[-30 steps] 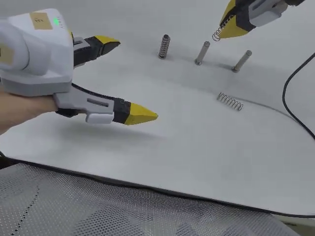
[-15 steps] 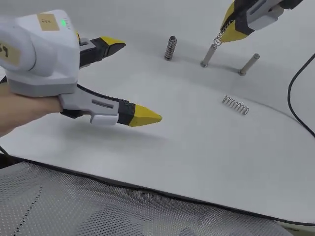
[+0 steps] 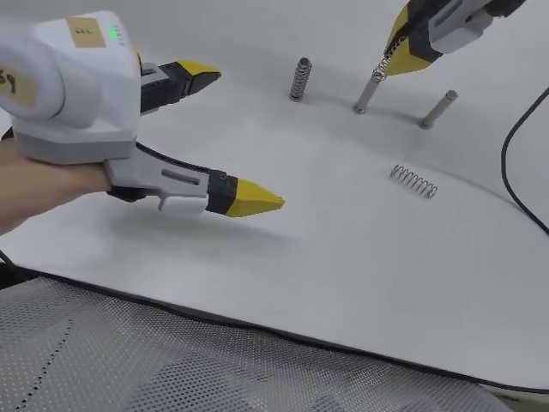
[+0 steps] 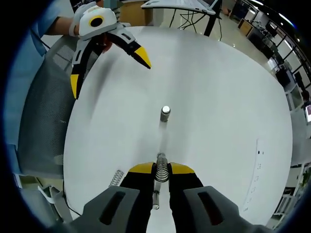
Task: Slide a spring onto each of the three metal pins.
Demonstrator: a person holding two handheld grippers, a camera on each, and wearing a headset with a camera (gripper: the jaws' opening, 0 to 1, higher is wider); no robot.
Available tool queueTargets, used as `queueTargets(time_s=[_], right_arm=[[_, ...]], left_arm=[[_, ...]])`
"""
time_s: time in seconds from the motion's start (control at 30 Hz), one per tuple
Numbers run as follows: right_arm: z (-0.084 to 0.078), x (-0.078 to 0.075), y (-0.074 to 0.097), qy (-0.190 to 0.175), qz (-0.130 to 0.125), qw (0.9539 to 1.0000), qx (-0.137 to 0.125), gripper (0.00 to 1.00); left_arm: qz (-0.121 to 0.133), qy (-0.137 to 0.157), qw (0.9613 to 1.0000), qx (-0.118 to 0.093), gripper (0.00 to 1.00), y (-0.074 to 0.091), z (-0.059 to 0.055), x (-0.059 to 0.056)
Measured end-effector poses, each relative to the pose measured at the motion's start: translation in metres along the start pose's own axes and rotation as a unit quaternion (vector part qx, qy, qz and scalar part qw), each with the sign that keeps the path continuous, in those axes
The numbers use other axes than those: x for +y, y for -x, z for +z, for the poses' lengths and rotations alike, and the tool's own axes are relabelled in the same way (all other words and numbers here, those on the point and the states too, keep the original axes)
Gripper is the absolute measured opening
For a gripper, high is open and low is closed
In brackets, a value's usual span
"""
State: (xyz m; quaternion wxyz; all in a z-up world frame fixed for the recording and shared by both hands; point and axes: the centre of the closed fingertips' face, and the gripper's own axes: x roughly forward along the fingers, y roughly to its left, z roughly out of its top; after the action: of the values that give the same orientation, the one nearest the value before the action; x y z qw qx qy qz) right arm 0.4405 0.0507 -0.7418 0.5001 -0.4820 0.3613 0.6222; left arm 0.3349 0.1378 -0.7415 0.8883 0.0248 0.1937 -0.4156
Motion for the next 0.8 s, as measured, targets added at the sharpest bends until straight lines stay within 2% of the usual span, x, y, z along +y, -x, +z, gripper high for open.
queueTargets(time_s=[0.8], right_arm=[[-0.004,0.001,-0.027,0.009,0.020,0.9995,0.022,0.08]], left_arm=[[0.004,0.009,1.0000,0.001,0.94,0.002,-0.004,0.005]])
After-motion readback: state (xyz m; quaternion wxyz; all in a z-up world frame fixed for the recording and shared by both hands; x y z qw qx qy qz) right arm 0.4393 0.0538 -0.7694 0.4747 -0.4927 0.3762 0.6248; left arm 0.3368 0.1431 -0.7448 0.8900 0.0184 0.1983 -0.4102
